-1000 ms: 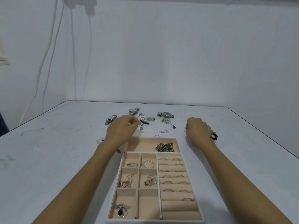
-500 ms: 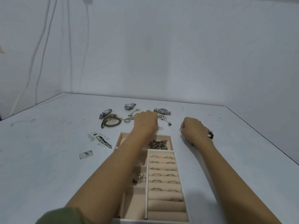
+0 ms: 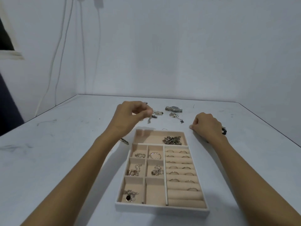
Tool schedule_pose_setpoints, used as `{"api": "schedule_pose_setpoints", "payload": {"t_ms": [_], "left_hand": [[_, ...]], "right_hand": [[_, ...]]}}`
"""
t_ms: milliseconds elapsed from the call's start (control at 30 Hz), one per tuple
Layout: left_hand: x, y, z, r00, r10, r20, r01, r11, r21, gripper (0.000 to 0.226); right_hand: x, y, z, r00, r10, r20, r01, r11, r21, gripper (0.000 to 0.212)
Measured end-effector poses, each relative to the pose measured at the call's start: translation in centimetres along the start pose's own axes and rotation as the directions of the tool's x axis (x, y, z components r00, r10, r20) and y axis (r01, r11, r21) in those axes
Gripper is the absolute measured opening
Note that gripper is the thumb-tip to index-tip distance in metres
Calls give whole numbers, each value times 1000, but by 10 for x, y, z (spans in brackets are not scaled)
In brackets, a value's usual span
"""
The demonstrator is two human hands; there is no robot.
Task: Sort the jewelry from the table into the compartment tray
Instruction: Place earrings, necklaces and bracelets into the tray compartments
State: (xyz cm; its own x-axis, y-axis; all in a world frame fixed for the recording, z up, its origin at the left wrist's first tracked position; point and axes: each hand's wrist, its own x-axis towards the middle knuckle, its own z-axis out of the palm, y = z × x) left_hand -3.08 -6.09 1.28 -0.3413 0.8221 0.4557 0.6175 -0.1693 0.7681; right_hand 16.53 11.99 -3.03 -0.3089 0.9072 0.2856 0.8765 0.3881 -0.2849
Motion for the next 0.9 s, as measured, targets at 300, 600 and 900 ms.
{"api": "schedule_pose_setpoints", "payload": {"t_ms": [300, 600, 900], "left_hand": [[-56, -15, -13, 999, -29, -40, 21, 981, -192, 10], [-63, -18, -15, 995, -67, -75, 49, 973, -225, 8], [-62, -18, -21, 991, -110, -79, 86, 963, -255, 6]], "right_hand": [[-12, -7, 0, 994, -45, -101, 38, 997, -70, 6], [-16, -7, 6, 985, -67, -159, 65, 998, -18, 21], [-31, -20, -16, 982, 46, -184, 45, 883, 466, 20]]}}
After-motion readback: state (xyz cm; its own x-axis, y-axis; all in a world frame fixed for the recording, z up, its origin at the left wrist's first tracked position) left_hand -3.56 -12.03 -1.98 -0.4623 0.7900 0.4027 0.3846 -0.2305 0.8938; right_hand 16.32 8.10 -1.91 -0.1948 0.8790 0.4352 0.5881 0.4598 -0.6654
